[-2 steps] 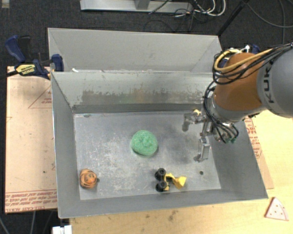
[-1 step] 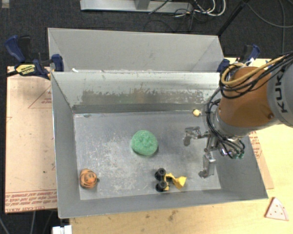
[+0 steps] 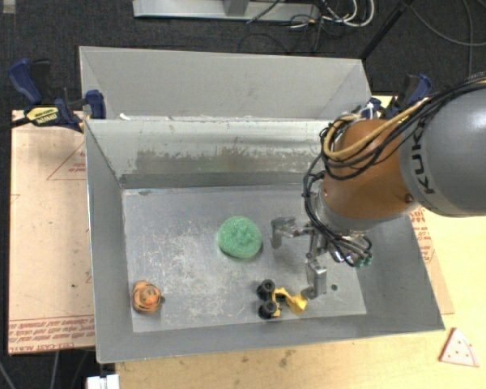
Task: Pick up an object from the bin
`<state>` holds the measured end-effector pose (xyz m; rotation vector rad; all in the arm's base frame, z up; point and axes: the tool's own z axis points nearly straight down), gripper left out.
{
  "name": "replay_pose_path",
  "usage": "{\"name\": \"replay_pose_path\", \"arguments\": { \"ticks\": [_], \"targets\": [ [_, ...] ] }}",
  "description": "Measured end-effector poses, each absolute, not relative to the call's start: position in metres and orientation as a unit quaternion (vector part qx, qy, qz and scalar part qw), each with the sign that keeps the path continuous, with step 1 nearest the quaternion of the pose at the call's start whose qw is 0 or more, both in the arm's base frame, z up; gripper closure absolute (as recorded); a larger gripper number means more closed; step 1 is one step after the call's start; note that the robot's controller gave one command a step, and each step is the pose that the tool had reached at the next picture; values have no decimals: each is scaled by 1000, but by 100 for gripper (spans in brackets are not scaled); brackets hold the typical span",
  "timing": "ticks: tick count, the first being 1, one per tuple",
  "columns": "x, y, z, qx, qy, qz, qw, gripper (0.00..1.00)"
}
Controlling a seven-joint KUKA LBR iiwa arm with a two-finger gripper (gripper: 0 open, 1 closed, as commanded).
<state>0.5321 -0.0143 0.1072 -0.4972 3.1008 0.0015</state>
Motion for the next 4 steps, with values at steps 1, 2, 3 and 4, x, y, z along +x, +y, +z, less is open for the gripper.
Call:
{"name": "replay_pose_path", "arguments": {
  "ticks": [1, 2, 3, 4],
  "targets": [
    [512, 0, 83, -227, 974, 1, 1, 0],
    [496, 37, 74, -293, 956, -1, 7, 100],
    [496, 37, 74, -293, 956, -1, 7, 100],
    [496, 37, 78, -292, 956, 0, 6, 100]
  ]
}}
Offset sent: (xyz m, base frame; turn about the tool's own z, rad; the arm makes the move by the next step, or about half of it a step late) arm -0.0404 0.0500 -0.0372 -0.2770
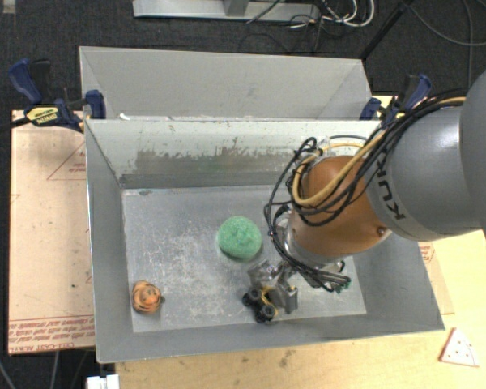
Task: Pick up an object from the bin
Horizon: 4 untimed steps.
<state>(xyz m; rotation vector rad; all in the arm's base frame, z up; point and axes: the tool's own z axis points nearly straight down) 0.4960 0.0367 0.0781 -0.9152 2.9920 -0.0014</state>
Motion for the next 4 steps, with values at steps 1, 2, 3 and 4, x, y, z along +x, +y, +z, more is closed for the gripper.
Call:
{"name": "replay_pose_path", "arguments": {
  "ticks": [1, 2, 3, 4],
  "targets": [
    [496, 37, 98, -292, 956, 0, 5, 100],
    [494, 37, 111, -293, 956, 1, 1, 100],
    [493, 37, 129, -292, 956, 1, -2, 100],
    [494, 38, 150, -292, 956, 1, 0, 100]
  ]
}}
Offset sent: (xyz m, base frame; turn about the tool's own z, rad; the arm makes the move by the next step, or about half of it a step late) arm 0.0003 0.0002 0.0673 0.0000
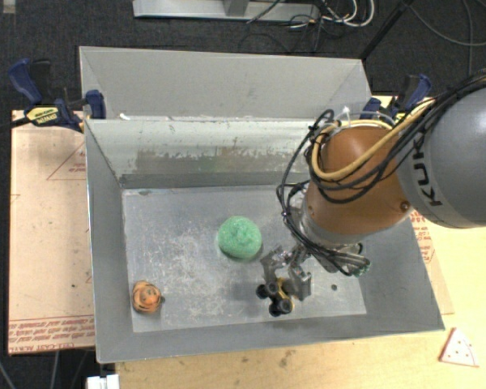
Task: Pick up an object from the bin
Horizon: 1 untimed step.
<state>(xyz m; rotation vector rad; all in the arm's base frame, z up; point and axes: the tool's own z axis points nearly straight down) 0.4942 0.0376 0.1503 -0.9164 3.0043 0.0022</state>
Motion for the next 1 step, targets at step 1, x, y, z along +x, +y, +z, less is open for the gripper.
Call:
{"name": "replay_pose_path", "arguments": {
  "ticks": [1],
  "targets": [
    [496, 38, 159, -292, 956, 0, 4, 100]
  ]
}}
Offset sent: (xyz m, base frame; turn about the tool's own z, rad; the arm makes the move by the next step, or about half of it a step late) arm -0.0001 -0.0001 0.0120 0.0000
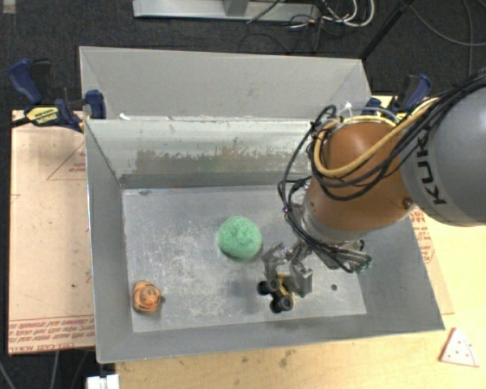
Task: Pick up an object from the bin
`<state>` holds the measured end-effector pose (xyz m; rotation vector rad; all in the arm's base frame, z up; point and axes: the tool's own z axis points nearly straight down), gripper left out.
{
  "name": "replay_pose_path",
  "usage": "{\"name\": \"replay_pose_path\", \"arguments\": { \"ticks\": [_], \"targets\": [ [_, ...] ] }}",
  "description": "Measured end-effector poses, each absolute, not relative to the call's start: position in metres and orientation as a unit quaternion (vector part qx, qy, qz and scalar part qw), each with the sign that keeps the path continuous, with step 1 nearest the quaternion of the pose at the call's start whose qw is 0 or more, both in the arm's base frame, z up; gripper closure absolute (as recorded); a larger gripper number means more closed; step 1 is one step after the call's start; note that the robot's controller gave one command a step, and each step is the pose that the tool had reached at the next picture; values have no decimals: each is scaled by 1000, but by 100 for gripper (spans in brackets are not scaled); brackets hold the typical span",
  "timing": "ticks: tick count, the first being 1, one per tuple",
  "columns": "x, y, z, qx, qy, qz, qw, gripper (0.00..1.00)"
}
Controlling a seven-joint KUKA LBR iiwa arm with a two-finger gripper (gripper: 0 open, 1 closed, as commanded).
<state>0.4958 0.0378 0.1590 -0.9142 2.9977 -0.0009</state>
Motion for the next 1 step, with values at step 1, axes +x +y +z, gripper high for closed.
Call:
{"name": "replay_pose_path", "arguments": {
  "ticks": [1],
  "targets": [
    [495, 38, 161, -292, 957, 0, 3, 100]
  ]
}}
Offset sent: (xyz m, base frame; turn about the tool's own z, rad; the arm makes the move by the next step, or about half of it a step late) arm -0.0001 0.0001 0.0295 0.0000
